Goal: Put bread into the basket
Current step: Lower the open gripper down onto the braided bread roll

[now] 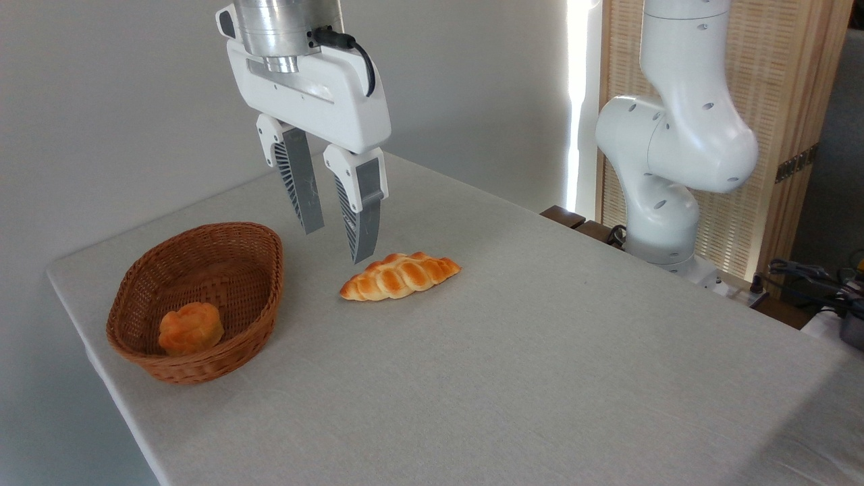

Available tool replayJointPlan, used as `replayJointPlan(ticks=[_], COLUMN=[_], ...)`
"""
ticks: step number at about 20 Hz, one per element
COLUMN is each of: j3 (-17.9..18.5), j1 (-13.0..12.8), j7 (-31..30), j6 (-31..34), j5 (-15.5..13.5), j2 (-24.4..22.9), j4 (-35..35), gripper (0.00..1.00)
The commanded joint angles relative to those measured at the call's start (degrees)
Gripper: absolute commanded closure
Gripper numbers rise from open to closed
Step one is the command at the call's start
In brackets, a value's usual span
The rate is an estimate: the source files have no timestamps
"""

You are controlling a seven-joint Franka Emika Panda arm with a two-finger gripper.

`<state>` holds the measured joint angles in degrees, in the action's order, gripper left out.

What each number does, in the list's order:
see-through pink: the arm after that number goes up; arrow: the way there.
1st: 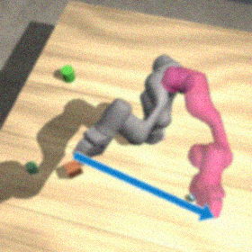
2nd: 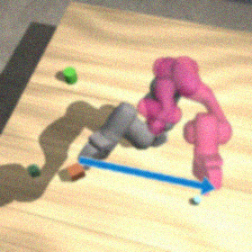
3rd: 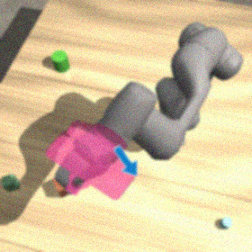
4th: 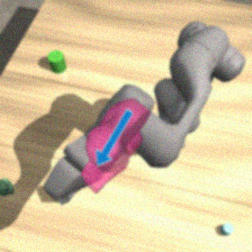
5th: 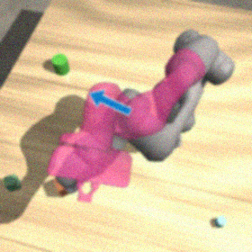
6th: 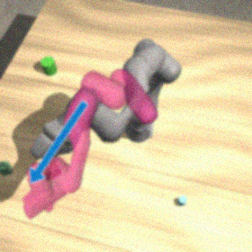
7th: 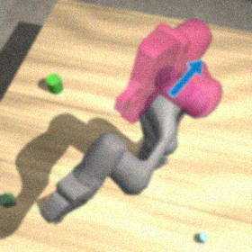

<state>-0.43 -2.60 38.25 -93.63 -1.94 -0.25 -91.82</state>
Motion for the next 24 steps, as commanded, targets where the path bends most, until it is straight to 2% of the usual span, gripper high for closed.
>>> replayJointPlan(ticks=[1, 9, 12, 14, 17, 18, 21, 24], j3=[0.5, 0.2, -0.2, -0.2, 0.2, 0.7, 0.7, 0.7], j1=[-0.2, -0.2, -0.7, -2.1, -5.3, -7.5, -12.6, -16.5], j7=[1.1, 1.2, 5.4, 8.4, 14.6, 15.5, 16.0, 16.1], j6=[0.5, 0.7, 0.7, 0.5, -1.0, -2.9, -8.7, -9.1], j5=[-0.7, -0.7, -0.7, -0.7, -0.9, -0.8, -0.1, 1.0], j2=[-0.2, -0.4, -1.0, -2.5, -6.1, -7.6, -10.3, -9.9], j4=[-0.1, -0.5, -1.8, -4.0, -10.0, -13.0, -20.9, -24.3], gripper=[0.00, 0.00, 0.00, 0.00, 0.00, 0.00, 0.00, 0.00])
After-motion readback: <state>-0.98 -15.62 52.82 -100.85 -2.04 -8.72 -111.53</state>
